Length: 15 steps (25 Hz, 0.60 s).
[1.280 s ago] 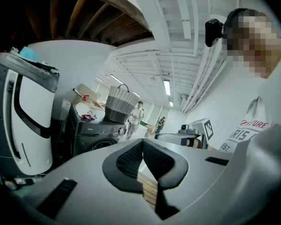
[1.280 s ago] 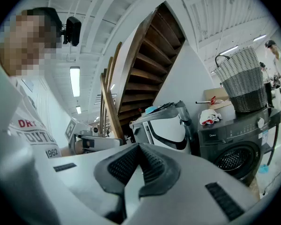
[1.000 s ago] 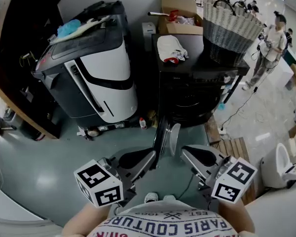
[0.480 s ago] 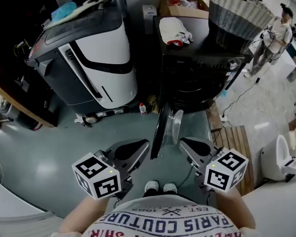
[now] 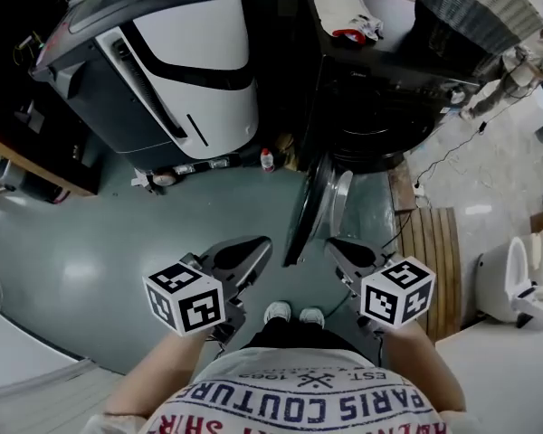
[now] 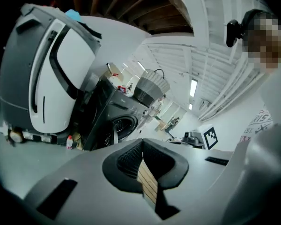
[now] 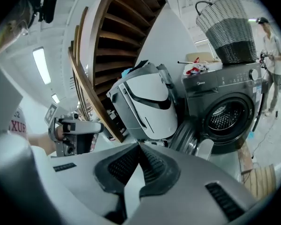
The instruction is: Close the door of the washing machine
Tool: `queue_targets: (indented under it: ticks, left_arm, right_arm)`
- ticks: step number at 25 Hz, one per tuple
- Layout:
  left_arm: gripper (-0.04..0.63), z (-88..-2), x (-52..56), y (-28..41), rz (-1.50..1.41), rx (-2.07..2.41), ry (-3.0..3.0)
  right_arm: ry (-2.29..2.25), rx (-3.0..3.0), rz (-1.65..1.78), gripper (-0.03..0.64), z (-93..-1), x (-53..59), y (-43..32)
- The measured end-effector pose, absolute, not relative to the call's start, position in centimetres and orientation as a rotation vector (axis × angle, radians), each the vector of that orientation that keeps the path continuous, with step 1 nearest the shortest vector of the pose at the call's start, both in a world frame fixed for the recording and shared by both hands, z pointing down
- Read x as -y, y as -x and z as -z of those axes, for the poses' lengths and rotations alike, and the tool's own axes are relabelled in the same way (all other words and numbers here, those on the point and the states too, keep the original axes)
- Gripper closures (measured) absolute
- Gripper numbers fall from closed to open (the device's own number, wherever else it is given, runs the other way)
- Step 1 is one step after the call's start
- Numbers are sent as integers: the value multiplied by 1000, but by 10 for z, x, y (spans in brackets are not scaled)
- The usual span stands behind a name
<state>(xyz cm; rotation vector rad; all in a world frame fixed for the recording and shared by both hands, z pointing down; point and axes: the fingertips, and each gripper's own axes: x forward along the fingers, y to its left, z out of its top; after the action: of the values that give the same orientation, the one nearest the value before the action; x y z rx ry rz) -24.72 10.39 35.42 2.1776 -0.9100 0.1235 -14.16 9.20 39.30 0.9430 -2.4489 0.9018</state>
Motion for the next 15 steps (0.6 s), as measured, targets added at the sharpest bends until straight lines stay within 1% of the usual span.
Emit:
queue_targets:
  ticks: [7, 15]
  left_arm:
    - [569, -412, -100, 276, -143, 949, -2032]
    - [569, -439, -101, 298, -164, 985, -1961]
  right_arm:
    - [-940, 2335, -949, 595, -463, -73, 162]
    - [-909, 2281, -911, 595, -508, -51, 196]
